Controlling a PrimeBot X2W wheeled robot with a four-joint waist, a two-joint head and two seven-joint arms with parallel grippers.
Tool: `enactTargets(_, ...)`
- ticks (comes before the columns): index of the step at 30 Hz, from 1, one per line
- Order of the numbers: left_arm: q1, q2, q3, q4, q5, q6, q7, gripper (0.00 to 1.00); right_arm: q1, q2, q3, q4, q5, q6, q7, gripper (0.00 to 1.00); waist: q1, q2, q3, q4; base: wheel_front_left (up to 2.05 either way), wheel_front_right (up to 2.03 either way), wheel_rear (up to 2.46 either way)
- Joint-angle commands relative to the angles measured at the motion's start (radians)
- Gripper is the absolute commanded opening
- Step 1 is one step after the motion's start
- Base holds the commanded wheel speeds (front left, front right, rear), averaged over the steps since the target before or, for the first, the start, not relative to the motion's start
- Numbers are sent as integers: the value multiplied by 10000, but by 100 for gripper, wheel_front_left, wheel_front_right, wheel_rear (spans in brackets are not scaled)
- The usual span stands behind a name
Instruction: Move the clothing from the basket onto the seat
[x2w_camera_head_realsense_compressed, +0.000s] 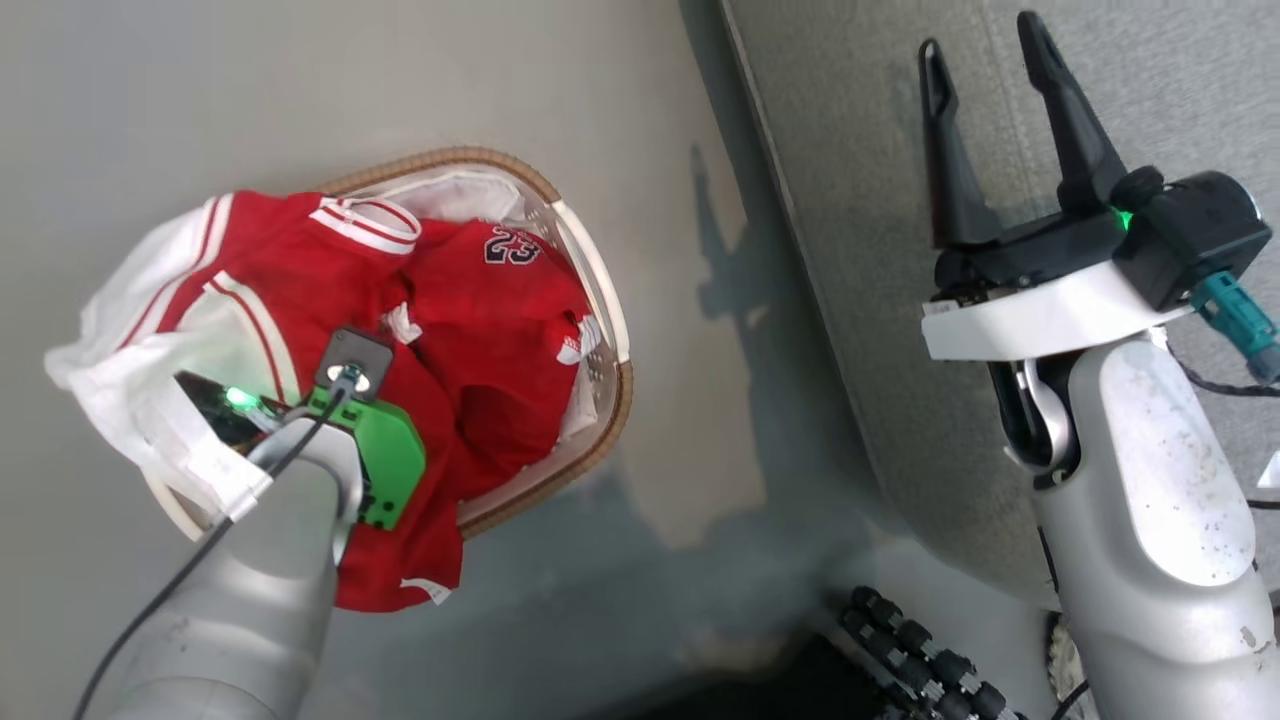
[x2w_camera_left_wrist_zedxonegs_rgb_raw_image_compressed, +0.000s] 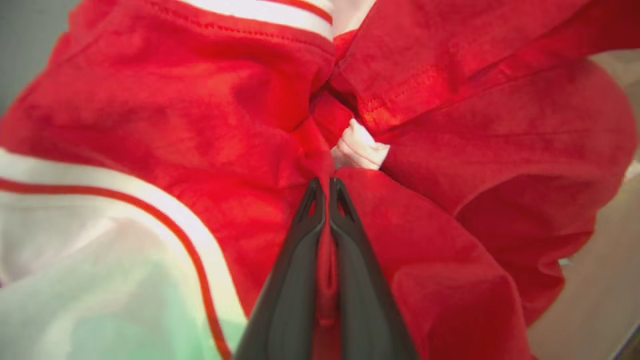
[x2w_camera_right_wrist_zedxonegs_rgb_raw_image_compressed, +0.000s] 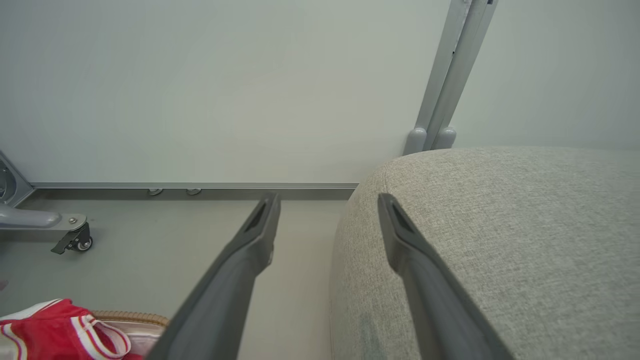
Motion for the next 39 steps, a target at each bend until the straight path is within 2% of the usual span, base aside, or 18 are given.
enactTargets(1, 264, -139, 62, -48, -184, -56, -143, 0, 250, -30, -30, 98, -123, -3, -48, 100, -1, -1, -1073, 335, 0, 0, 0)
enactTargets(6, 867, -451, 252, -559, -703, -111, -345, 0, 760, -36, -141, 359, -380, -5, -47, 100, -1, -1, -2280, 653, 0, 0, 0)
enactTargets(20, 3173, -658, 297, -4686, -2197, -342, -327, 0, 2527, -36, -545, 1085, -923, -6, -48, 100, -1, -1, -4977, 1678, 0, 0, 0)
enactTargets(30, 4253, -654, -97, -7236, -3155, -175, -326, 0, 3574, -35, -255, 1500, -984, -6, -48, 100, -1, -1, -6315, 1943, 0, 0, 0)
enactTargets(39, 4551, -652, -550, -8614, -3597, -5, -327, 0, 4460, -35, 223, 2073, -1027, -6, -48, 100, -1, -1, -7093, 2137, 0, 0, 0)
